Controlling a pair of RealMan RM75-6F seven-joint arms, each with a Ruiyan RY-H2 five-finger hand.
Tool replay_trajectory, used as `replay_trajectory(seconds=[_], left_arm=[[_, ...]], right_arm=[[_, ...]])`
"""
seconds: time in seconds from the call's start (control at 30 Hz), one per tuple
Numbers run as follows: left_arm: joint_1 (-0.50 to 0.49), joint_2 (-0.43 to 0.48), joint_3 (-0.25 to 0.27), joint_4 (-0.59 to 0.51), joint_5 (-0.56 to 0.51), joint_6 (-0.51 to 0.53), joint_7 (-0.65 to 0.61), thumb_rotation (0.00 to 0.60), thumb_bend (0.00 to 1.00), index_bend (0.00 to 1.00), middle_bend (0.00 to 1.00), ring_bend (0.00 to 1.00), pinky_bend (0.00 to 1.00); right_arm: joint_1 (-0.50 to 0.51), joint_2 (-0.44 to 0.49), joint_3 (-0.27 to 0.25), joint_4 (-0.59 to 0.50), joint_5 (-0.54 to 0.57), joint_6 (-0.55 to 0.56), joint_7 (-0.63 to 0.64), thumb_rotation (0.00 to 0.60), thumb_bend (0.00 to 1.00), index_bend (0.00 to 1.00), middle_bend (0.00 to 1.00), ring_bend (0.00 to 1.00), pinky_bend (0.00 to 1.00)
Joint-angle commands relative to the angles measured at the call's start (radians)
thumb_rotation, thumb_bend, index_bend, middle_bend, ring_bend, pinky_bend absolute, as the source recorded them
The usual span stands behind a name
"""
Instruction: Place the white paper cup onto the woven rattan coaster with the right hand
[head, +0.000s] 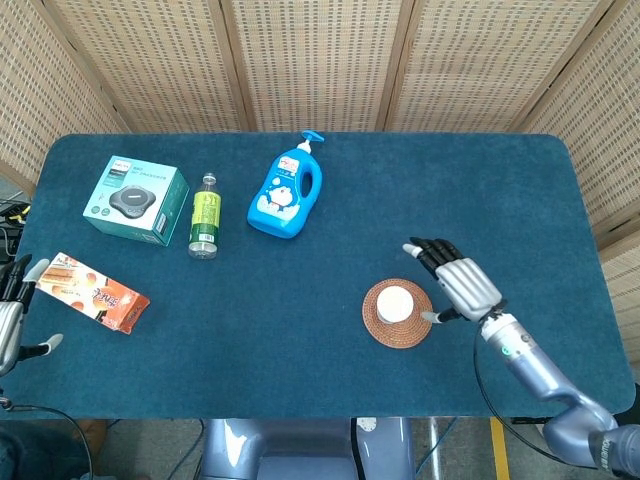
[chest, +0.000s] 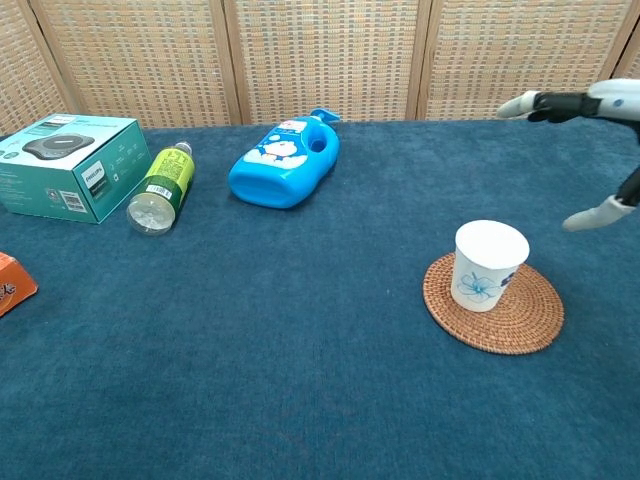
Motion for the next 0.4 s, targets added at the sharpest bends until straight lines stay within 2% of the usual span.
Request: replay_trajectory(seconds=[0.03,0.17,0.4], left_arm=[[0.006,0.005,0.004,-0.001,0.014,0.010,-0.014,0.600,0.00,0.00,0.00,0.00,0.00],[0.010,0.009,0.009,-0.001,0.026,0.014,-0.027,0.600,0.00,0.00,0.00,0.00,0.00],[0.019,0.015,0.015,-0.003,0.042,0.028,-0.044,0.600,0.00,0.00,0.00,0.00,0.00]], right_arm=[[-0.128,0.062,-0.035,-0.025,-0.039,0.180,-0.021,0.600,0.00,0.00,0.00,0.00,0.00],[-0.229,0.055,-0.059,0.021,-0.046,0.321,-0.050,0.600,0.00,0.00,0.00,0.00,0.00],[-0.350,0.012,-0.088,0.094,-0.038,0.461,-0.095,0.600,0.00,0.00,0.00,0.00,0.00]])
